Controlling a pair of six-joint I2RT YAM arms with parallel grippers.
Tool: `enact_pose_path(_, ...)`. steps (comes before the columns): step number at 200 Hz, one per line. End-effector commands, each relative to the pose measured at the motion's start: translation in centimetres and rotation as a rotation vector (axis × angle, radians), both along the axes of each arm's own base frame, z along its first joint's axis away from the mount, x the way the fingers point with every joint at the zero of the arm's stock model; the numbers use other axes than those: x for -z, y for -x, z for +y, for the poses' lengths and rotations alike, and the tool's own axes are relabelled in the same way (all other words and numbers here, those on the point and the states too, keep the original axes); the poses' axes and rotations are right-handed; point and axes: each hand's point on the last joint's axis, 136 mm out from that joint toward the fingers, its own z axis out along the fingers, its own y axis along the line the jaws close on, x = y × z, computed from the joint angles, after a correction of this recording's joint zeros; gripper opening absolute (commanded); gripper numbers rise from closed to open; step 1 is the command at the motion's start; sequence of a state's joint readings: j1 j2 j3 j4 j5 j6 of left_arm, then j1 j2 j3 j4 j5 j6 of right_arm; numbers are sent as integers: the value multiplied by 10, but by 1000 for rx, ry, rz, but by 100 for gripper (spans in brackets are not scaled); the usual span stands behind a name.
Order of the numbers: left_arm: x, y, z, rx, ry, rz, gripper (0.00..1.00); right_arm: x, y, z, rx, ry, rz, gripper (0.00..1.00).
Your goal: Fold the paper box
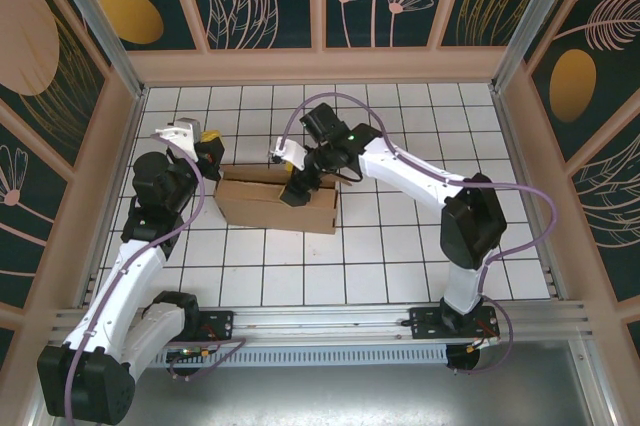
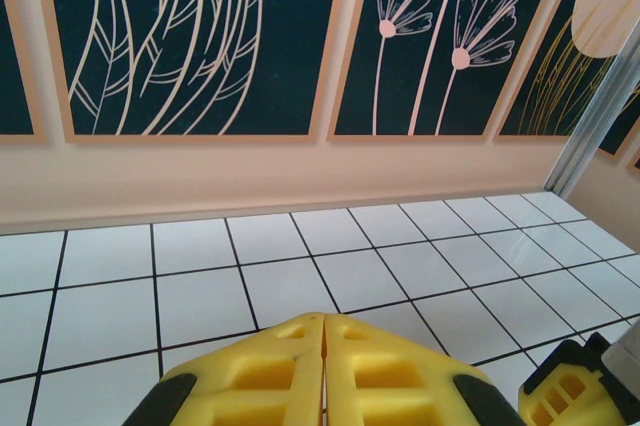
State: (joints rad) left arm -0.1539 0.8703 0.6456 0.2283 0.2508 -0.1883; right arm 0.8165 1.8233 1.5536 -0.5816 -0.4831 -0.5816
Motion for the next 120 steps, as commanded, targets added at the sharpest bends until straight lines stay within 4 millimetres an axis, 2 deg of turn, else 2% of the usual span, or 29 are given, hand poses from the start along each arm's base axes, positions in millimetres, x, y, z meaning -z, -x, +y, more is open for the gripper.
enact_pose_path(1, -5, 4, -1, 4, 2, -31, 8, 37, 20, -13, -18, 135, 10, 84)
enact_pose_path(18, -6, 4, -1, 3, 5, -31, 8, 50, 22, -17, -22, 174, -11, 82)
enact_pose_path(50, -8, 4, -2, 8, -6, -31, 7, 65, 10, -36, -1, 264, -114, 73)
enact_pose_path(86, -4, 4, -3, 14, -8, -24, 7, 50, -1, -52, 9, 266, -176, 68)
enact_pose_path(120, -3, 3, -3, 16, -6, -23, 7, 47, -12, -69, 23, 289, -207, 65)
